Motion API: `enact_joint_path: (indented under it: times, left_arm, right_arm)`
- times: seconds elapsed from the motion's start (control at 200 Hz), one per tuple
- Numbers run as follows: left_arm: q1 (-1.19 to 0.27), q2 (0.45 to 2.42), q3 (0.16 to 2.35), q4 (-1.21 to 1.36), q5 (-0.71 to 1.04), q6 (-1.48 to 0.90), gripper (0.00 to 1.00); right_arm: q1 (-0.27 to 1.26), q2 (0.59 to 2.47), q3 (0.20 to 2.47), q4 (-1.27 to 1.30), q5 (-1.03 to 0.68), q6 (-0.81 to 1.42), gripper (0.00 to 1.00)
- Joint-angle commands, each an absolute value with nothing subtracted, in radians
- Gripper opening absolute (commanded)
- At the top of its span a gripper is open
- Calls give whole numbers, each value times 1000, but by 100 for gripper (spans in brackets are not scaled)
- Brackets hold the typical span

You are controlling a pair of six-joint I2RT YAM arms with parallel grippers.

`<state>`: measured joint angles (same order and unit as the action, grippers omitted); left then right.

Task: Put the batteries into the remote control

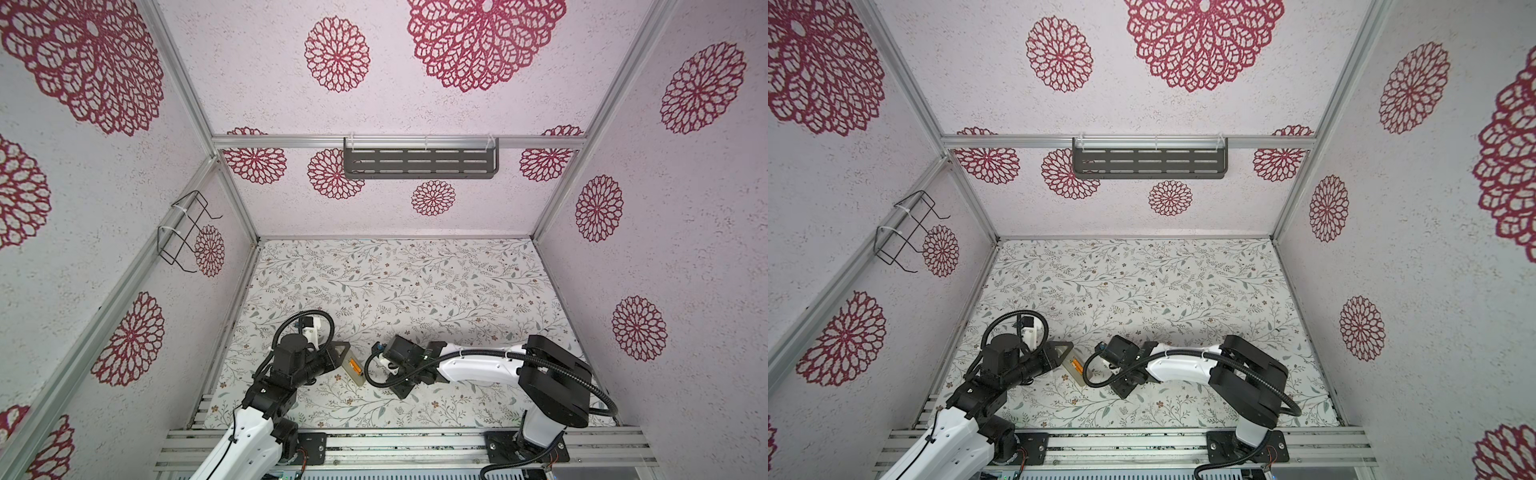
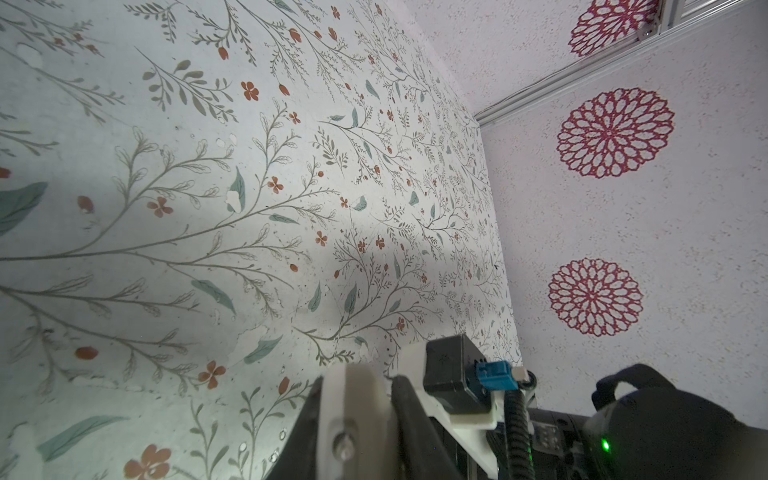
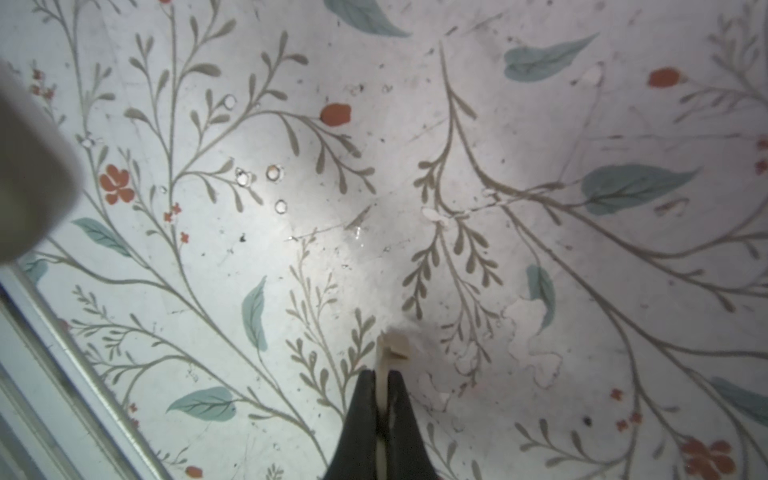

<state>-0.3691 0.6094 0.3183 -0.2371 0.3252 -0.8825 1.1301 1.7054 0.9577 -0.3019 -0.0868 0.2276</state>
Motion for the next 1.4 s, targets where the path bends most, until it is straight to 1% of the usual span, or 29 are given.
enact_joint_path:
  times: [0.0,0.105,0.195,0.255,0.595,0.73,0.966,1.391]
  left_arm:
    - [-375,608,320,-202,323,-865,0]
    - [-375,608,320,-200,322,-865,0]
    - [-375,611,322,-199,323,-865,0]
    - [-375,611,320,-199,323,-865,0]
    - [-374,617,321,-193,321,-865,0]
    - [-376,622,320,-189,321,-865,0]
    - [-375,626,321,-187,320,-862,0]
    - [-375,630,323,-181,324,-861,0]
  right_arm:
    - [1125,1704,930,-275,-117,198,5]
    - [1115,1712,918,-264,-101,199,12]
    - [1111,1712,916,-268,-80,199,21]
    - [1109,1708,915,-269,-63,199,26]
    - [1101,1695,946,-340,29,174,44]
    - [1104,1697,941,-329,1,164,52]
    - [1152,1716,954,-384,65,158,55]
    - [1155,1672,943,-505,209,189,54]
